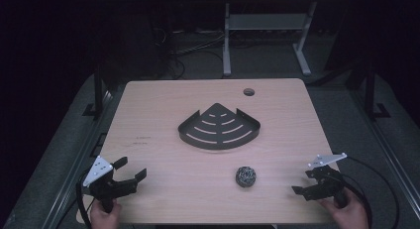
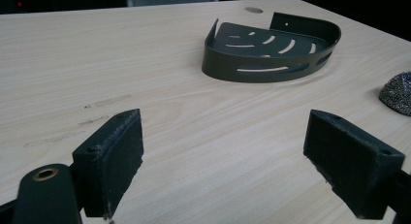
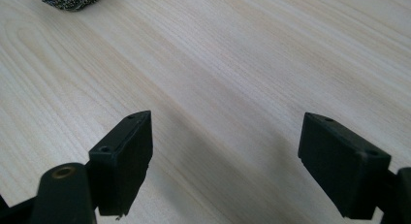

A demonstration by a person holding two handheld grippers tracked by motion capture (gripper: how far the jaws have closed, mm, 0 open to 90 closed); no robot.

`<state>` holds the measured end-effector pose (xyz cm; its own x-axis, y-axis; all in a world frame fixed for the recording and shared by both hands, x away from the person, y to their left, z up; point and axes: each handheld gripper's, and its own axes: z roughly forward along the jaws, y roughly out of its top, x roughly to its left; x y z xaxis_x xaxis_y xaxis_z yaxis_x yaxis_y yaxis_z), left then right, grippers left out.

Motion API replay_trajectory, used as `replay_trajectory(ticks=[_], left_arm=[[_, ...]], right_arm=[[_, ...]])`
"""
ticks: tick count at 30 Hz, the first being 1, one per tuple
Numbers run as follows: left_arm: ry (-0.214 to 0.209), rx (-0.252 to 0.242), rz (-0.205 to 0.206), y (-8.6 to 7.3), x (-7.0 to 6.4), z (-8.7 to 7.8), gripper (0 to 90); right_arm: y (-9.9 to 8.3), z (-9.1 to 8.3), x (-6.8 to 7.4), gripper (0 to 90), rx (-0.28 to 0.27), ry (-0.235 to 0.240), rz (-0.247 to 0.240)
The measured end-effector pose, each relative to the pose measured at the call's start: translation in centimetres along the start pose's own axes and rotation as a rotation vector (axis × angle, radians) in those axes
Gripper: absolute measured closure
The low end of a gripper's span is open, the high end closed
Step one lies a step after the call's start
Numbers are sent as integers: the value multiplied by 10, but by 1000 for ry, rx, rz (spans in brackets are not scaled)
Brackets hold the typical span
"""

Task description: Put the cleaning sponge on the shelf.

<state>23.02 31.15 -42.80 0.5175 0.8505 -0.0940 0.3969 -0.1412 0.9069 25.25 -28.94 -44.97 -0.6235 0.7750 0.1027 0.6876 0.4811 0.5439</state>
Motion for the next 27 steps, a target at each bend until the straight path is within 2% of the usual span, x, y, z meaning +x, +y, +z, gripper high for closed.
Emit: replay_trajectory(ticks=[8, 11, 14, 18, 27], left_arm=[[-4, 8, 1, -1, 2, 0, 137], [2, 20, 18, 0, 2, 0, 137], [-9, 10, 3, -1, 3, 0, 137], [6, 8, 10, 0, 2, -1, 137], [6, 2, 8, 0, 3, -2, 137]], right_arm=[[1, -1, 0, 193, -8, 14, -6], [5, 0, 5, 194, -2, 12, -23], [8, 0, 9, 191, -4, 9, -35], [10, 4, 11, 191, 9, 10, -44], [15, 7, 20, 187, 19, 22, -72]])
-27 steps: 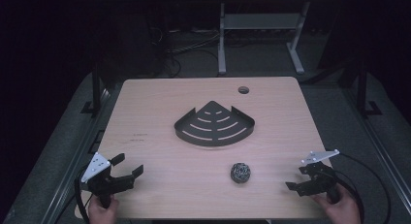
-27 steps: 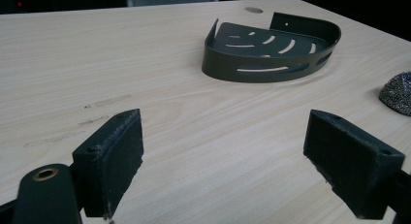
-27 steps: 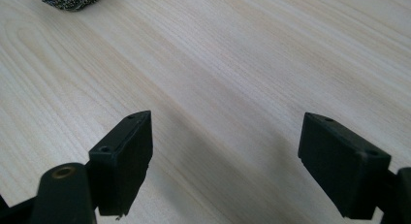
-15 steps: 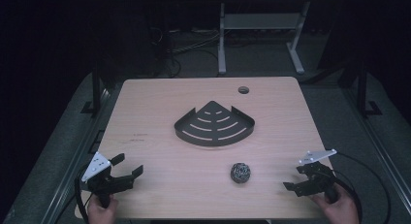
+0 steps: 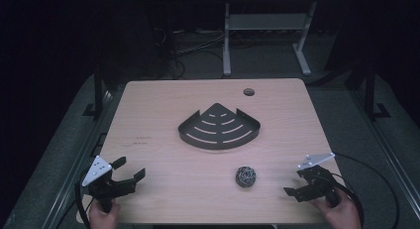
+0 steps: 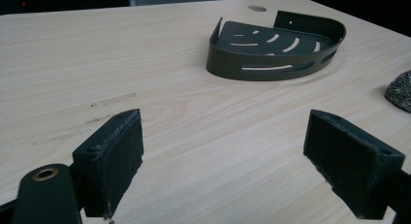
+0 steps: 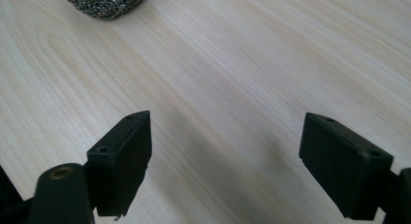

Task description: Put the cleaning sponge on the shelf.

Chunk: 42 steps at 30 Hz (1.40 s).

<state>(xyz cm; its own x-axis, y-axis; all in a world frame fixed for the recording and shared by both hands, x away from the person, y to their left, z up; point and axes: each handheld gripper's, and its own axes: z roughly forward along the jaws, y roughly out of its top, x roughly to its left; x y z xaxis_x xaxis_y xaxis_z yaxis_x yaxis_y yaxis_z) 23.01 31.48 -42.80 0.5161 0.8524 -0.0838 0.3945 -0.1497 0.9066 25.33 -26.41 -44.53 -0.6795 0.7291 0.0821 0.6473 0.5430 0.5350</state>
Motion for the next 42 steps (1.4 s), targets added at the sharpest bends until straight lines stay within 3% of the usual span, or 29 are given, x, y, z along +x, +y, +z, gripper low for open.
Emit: replay_trajectory(ticks=[16, 42], left_arm=[[0, 5, 4, 0, 0, 0, 137], [3, 5, 5, 0, -1, 1, 137]], right_arm=[[10, 6, 16, 187, 19, 6, -71], [26, 14, 38, 196, 36, 66, -139]])
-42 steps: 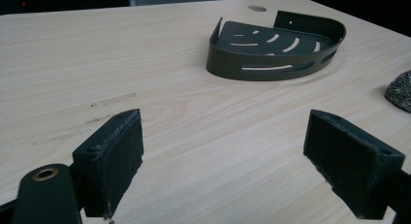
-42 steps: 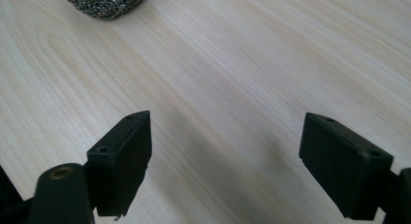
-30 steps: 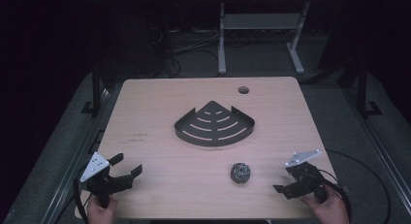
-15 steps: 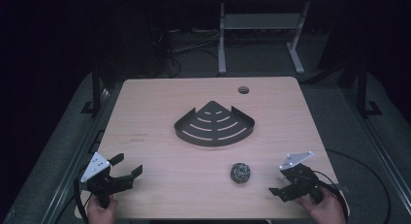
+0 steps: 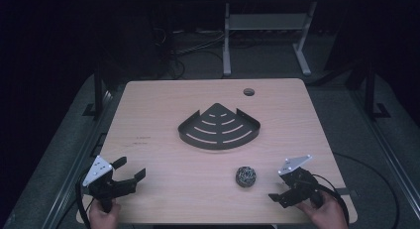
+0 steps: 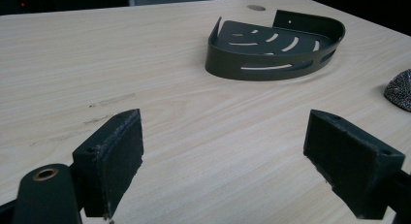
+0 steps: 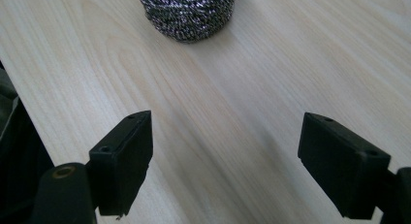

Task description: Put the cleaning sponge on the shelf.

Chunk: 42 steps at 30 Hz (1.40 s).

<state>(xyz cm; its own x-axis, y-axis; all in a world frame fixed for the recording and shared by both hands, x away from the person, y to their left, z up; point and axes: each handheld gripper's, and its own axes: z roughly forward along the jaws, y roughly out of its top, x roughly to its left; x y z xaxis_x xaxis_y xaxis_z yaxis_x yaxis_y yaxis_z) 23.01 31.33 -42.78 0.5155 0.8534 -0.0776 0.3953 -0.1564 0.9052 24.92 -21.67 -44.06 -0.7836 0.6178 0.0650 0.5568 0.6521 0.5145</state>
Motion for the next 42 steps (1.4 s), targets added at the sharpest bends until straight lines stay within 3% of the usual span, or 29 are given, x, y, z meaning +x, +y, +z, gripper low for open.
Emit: replay_trajectory(ticks=[16, 42], left_arm=[[-4, -4, -2, 1, -1, 0, 137], [-2, -10, -7, 1, 0, -1, 137]], right_arm=[[17, 11, 13, 189, 24, 23, -55], [55, 25, 21, 187, 64, 49, -151]])
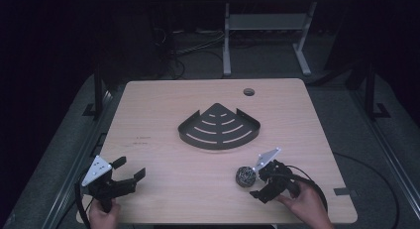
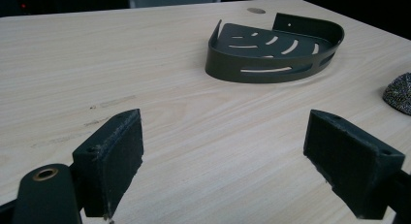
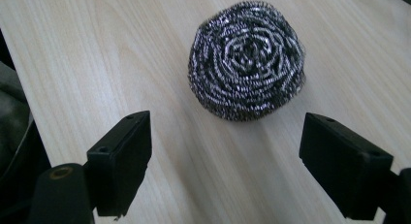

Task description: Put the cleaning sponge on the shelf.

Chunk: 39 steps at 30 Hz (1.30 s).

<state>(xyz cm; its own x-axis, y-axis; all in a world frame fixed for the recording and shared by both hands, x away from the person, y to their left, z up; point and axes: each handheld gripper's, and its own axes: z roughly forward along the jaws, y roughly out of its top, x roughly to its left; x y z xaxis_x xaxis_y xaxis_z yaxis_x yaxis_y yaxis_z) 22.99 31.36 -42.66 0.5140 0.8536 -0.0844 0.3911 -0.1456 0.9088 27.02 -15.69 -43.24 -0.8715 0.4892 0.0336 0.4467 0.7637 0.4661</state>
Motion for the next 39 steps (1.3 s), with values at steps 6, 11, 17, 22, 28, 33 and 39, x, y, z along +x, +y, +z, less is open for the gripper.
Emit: replay_trajectory(ticks=[6, 11, 17, 22, 28, 33, 39], left_arm=[[-1, 5, 8, 0, -1, 1, 137], [0, 0, 3, 0, 0, 0, 137], [-1, 1, 6, 0, 0, 0, 137], [-3, -2, 0, 0, -1, 1, 137], [-2, -3, -1, 0, 0, 0, 137], [0, -4, -1, 1, 0, 0, 137], [1, 1, -2, 0, 0, 1, 137]], right_arm=[[11, 3, 1, 189, 9, 2, -24], [17, 6, 0, 189, 18, -1, -32], [23, 9, -2, 191, 33, 2, -43], [27, 12, -3, 192, 49, 3, -46], [31, 16, -5, 197, 65, 0, -49], [33, 19, -5, 205, 74, 5, -54], [36, 23, -5, 223, 91, 4, -57]])
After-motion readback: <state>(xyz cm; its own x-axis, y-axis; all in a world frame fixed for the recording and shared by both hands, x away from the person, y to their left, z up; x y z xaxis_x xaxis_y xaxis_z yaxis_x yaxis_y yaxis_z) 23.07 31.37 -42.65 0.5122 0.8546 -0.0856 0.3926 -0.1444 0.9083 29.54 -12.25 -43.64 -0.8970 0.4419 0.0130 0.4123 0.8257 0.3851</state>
